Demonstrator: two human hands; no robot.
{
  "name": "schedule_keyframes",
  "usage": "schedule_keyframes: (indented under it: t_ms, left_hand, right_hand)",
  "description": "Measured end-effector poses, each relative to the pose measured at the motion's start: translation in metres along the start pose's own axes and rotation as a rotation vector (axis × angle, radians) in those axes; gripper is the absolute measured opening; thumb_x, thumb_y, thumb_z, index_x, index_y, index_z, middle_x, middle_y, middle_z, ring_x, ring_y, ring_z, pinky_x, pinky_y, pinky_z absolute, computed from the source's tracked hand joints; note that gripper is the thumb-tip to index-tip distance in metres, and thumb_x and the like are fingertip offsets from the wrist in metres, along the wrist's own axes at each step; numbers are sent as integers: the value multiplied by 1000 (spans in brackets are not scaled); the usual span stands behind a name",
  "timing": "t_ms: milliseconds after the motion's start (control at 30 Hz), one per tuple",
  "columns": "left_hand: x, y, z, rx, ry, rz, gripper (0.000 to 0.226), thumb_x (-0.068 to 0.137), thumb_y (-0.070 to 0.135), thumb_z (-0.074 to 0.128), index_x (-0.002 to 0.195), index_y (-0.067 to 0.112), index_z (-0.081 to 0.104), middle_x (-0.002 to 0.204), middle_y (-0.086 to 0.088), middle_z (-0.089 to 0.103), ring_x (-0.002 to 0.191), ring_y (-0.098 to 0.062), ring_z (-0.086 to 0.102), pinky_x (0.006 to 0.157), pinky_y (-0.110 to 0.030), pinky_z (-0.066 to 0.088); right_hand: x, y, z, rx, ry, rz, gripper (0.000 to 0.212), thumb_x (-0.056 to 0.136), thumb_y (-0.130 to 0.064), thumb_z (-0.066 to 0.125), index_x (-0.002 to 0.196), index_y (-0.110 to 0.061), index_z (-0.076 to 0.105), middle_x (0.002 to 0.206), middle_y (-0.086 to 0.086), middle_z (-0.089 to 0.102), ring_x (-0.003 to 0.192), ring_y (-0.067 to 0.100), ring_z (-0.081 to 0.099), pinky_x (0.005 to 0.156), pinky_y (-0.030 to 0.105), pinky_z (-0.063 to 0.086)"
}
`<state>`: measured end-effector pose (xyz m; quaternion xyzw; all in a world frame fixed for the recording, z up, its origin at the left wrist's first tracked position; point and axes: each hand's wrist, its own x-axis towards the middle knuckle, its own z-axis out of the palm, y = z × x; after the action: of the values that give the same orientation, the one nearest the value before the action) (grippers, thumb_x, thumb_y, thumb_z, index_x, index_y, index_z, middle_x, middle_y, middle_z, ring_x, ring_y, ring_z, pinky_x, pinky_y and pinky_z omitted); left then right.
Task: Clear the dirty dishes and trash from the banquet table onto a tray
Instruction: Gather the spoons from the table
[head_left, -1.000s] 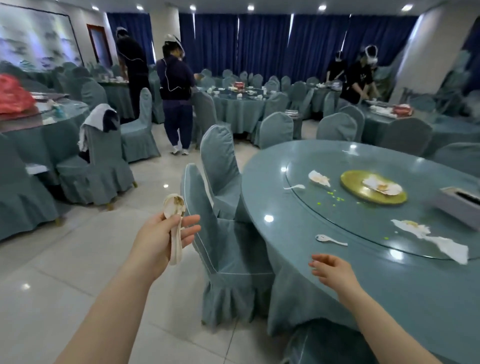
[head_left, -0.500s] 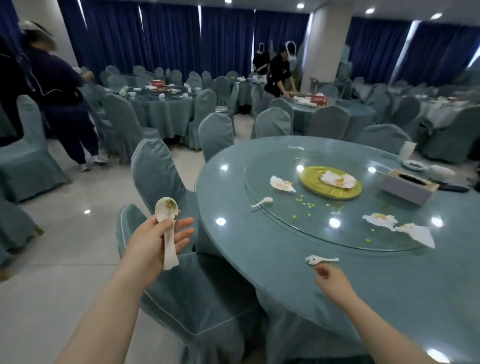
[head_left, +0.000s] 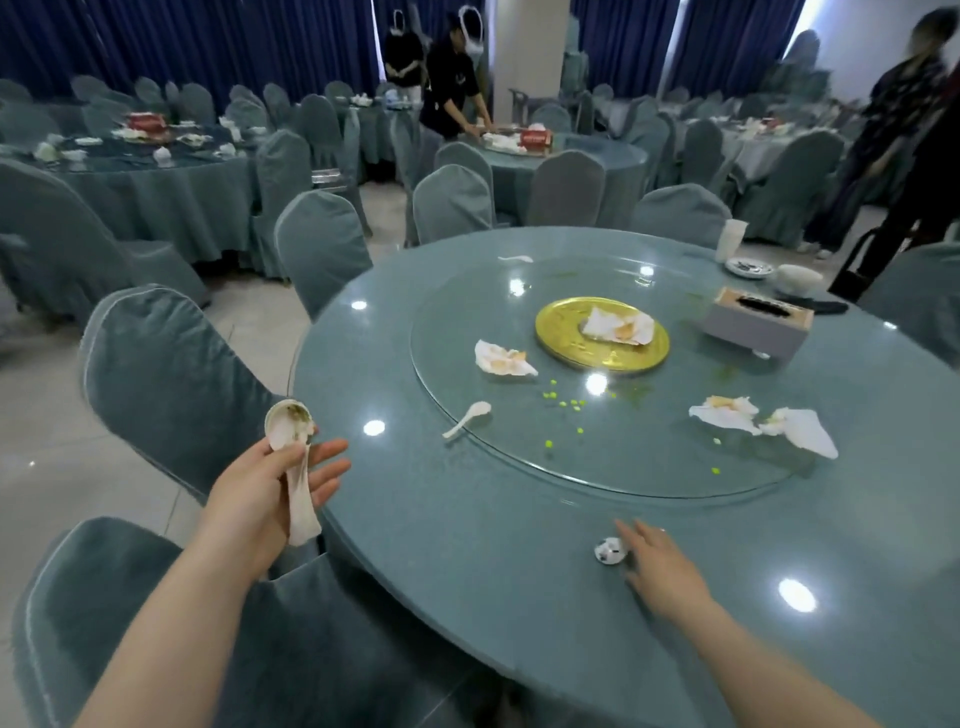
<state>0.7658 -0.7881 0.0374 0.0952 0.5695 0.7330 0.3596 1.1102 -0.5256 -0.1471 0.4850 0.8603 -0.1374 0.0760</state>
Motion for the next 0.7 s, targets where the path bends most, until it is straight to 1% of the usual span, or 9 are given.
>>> schedule_keyframes:
  t_ms: [100, 200, 267, 333, 400, 467, 533, 633, 700]
  left_hand:
    - [36, -2, 8, 2, 14, -25, 22, 100, 6, 37, 106, 10, 57, 89, -13, 75, 76, -23, 74, 55, -25, 57]
    - [70, -1, 12, 2, 22, -47, 22, 100, 7, 37, 105, 11, 58, 91, -13, 75, 78, -23, 74, 57, -26, 58]
    - [89, -3, 11, 13, 27, -70, 23, 101, 8, 37, 106, 11, 59, 94, -14, 74, 80, -24, 73, 58, -27, 58]
    - [104, -6, 7, 11, 50, -88, 24, 101, 9, 37, 107, 10, 59, 94, -14, 74, 80, -24, 73, 56, -26, 58]
    - [117, -5, 1, 4, 85, -98, 24, 101, 9, 36, 107, 10, 59, 94, -14, 74, 79, -23, 73, 55, -26, 58]
    - [125, -4, -7, -5, 122, -111, 24, 101, 9, 36, 107, 10, 59, 94, -14, 74, 78, -23, 73, 55, -26, 57]
    - [129, -3, -16, -30, 152, -114, 23, 101, 8, 36, 107, 10, 59, 93, -15, 74, 77, -23, 73, 54, -27, 57]
    - [134, 0, -27, -56, 183, -99, 24, 101, 8, 35, 108, 10, 58, 91, -14, 75, 75, -23, 74, 57, -28, 59]
    - [137, 6, -32, -40, 204, -90, 23, 101, 8, 35, 108, 10, 57, 90, -13, 75, 75, -23, 73, 58, -28, 59]
  right_hand:
    - [27, -9, 6, -131, 1, -116, 39, 94, -40, 47, 132, -32, 48, 126, -5, 50, 124, 16, 43, 92, 26, 34]
    - [60, -30, -4, -102, -26, -162, 38, 90, -41, 51, 126, -29, 52, 122, -5, 52, 120, 16, 45, 91, 25, 35]
    - [78, -54, -17, 37, -7, -216, 34, 90, -41, 53, 122, -28, 53, 112, -8, 51, 115, 15, 48, 84, 23, 35]
    - [98, -86, -28, 260, 82, -218, 27, 89, -41, 56, 113, -28, 57, 101, -11, 51, 103, 15, 53, 76, 24, 37]
    - [122, -124, -42, 486, 192, -102, 23, 87, -41, 60, 103, -24, 60, 93, -9, 56, 93, 16, 57, 72, 28, 39]
    - [149, -156, -53, 690, 216, 48, 24, 84, -41, 63, 96, -21, 57, 85, -9, 60, 88, 18, 60, 67, 28, 38]
    - [177, -179, -60, 769, 180, 128, 29, 84, -41, 63, 96, -17, 54, 86, -5, 61, 90, 22, 60, 65, 30, 38]
    - [219, -205, -67, 716, 143, 157, 35, 88, -36, 59, 104, -6, 50, 101, 10, 63, 97, 31, 58, 68, 32, 39]
    - [244, -218, -69, 672, 115, 193, 37, 91, -31, 56, 111, -1, 46, 111, 17, 61, 105, 36, 57, 74, 35, 43]
